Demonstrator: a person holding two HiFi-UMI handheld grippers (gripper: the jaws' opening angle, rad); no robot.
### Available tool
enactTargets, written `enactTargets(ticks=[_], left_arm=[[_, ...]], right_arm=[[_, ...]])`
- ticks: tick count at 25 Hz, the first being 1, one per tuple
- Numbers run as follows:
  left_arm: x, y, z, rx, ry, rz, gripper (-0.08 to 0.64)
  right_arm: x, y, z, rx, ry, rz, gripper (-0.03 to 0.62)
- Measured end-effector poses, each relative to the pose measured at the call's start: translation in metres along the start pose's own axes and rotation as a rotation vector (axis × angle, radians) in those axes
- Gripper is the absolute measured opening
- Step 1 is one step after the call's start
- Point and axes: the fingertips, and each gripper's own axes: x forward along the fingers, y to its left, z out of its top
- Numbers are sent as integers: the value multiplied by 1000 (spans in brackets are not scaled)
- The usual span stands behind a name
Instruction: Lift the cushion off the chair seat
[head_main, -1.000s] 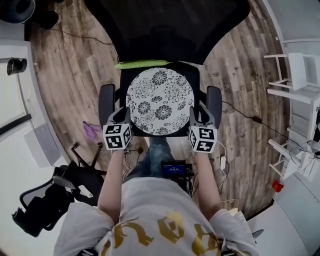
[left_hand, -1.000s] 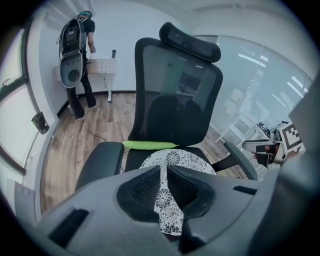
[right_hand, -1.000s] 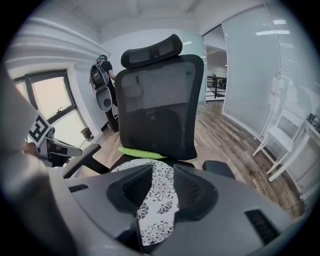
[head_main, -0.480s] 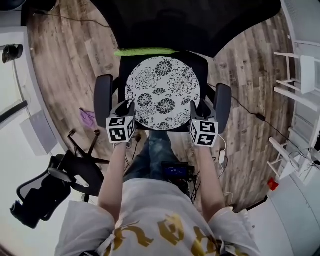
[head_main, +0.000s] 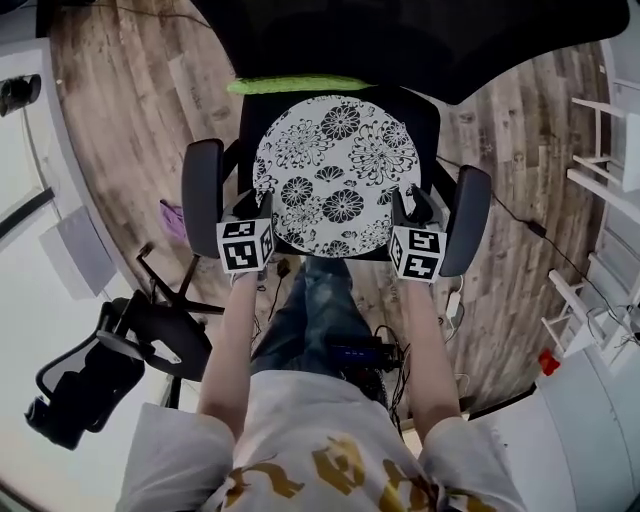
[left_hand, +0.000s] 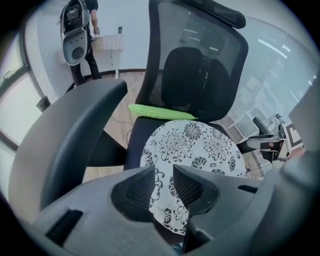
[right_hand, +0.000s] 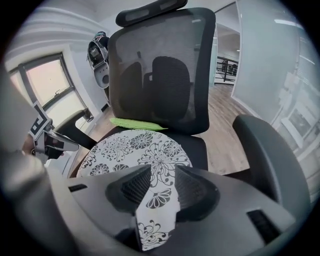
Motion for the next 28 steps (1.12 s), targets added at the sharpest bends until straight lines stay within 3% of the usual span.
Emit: enactTargets(ticks=[9,18,28], left_arm=[[32,8,-20,3,65,29,95],[52,27,-32,53,107,121,98],[67,40,-47,70,159,126,120]], right_arm=[[33,-21,-16,-16,52,-53,133],[60,-42,-23,0,51,-114,170],[77,-57,-44,15,74,-173,219]])
